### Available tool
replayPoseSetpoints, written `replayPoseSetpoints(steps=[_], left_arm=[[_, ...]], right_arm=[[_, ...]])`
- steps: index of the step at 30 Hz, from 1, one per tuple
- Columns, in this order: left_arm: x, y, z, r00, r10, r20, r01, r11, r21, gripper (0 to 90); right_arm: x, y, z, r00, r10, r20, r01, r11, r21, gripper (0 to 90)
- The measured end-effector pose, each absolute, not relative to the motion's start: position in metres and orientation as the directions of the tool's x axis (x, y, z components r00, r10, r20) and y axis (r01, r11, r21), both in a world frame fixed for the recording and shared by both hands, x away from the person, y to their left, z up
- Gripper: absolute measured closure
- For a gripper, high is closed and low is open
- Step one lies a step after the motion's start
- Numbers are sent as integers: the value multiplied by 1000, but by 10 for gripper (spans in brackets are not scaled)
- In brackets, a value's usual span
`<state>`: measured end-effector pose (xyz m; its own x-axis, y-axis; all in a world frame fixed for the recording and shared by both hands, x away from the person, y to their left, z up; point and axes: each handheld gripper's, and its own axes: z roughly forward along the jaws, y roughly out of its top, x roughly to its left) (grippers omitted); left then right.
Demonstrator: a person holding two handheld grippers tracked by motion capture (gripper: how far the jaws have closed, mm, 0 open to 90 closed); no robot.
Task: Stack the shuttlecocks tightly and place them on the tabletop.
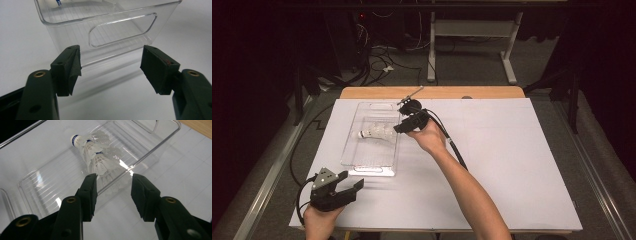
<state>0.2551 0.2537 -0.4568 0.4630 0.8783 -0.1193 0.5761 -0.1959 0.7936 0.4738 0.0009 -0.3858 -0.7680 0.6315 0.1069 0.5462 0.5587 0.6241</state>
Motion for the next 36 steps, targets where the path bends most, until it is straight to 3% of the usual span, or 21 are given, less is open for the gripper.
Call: replayPoseSetpoints(steps=[36], left_arm=[[255,255,-457,462,879,-119,578,-197,792,332]], right_arm=[[471,-42,-390,-735,672,90,565,534,629,529]])
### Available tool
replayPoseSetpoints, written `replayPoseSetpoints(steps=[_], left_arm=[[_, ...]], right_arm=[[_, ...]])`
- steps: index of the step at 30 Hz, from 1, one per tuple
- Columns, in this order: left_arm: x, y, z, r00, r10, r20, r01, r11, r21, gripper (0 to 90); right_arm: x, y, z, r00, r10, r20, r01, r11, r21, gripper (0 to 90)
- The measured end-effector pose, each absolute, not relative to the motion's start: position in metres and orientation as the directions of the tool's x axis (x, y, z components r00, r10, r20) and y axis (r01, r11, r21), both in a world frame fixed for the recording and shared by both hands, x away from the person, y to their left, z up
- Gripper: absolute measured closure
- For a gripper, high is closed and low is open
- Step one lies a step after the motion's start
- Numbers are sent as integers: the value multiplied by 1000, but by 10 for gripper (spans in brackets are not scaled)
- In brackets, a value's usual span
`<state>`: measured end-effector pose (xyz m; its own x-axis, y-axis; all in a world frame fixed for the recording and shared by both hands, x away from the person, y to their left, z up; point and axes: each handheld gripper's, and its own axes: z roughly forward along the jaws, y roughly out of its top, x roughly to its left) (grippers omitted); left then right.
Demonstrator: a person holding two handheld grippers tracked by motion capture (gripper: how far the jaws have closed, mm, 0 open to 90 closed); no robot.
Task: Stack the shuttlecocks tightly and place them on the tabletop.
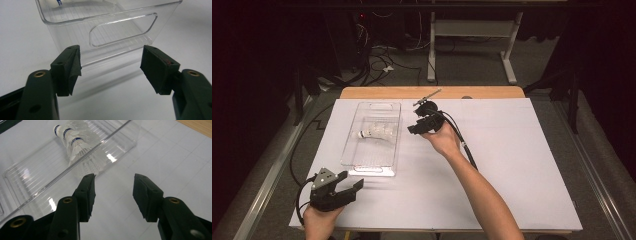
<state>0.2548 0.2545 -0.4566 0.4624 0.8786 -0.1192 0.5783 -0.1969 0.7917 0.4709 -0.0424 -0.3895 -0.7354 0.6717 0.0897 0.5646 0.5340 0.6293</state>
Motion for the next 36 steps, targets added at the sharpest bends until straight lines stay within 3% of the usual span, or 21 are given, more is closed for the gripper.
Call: replayPoseSetpoints(steps=[36], left_arm=[[255,254,-457,457,881,-126,580,-188,792,332]], right_arm=[[463,-77,-394,-712,695,104,584,502,638,529]])
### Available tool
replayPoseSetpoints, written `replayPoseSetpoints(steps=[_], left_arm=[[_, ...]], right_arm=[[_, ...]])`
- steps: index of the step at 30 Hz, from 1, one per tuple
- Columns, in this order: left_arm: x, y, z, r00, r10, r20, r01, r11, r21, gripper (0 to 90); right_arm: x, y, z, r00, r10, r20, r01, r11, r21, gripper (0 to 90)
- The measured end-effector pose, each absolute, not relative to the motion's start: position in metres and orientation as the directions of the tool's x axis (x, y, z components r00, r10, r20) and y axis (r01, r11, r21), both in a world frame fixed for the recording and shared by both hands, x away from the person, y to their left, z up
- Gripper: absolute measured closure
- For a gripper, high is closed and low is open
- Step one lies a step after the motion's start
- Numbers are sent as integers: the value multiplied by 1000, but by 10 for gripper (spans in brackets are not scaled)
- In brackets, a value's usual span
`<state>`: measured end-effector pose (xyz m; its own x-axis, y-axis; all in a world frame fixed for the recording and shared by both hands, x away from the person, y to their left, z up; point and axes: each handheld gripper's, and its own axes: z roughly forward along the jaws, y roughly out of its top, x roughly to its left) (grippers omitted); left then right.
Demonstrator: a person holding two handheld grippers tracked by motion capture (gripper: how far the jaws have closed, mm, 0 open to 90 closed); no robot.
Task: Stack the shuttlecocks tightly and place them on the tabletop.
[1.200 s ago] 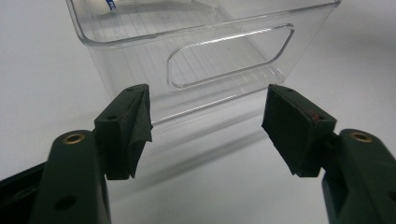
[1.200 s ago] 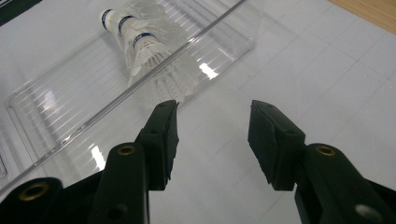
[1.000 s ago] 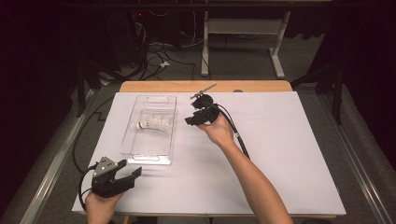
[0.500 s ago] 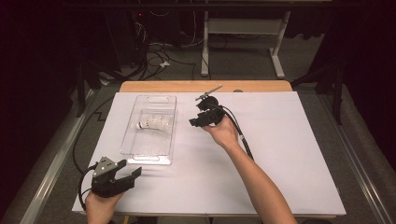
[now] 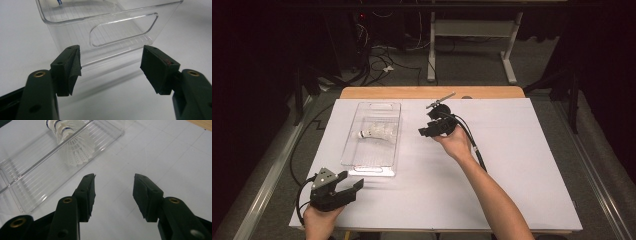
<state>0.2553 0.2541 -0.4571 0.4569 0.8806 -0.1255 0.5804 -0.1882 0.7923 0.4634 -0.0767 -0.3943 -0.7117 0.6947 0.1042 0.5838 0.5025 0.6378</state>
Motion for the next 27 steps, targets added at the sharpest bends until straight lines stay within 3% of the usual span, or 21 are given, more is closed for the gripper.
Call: replayPoseSetpoints(steps=[27], left_arm=[[257,255,-458,454,881,-131,586,-184,789,331]], right_arm=[[449,-118,-393,-685,721,110,594,464,658,525]])
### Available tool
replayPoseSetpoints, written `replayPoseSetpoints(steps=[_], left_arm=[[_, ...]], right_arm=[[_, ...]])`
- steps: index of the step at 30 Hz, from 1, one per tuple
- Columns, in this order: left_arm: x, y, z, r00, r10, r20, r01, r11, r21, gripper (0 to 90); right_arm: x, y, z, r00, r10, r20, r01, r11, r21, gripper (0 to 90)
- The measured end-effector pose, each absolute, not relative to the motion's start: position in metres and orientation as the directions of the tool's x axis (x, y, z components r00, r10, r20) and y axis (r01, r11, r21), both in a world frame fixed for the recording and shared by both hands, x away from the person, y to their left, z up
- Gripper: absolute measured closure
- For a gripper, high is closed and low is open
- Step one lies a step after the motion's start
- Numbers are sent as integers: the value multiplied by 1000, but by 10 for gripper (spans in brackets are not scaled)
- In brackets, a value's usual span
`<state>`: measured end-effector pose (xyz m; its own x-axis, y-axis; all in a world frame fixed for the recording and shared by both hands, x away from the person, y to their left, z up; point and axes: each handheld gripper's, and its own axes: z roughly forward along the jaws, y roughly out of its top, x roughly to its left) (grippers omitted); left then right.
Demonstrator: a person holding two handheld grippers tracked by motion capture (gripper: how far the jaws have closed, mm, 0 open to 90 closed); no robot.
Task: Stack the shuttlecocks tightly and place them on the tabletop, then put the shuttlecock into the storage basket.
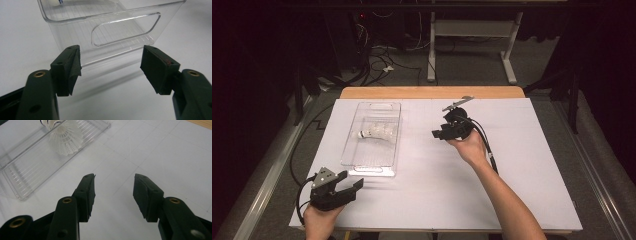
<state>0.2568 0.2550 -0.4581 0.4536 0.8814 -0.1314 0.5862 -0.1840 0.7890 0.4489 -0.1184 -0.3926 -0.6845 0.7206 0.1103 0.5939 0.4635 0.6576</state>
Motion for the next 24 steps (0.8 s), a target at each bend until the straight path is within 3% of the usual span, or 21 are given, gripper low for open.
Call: replayPoseSetpoints(steps=[24], left_arm=[[256,254,-458,453,882,-127,583,-186,791,331]], right_arm=[[431,-149,-387,-679,727,97,578,450,681,525]])
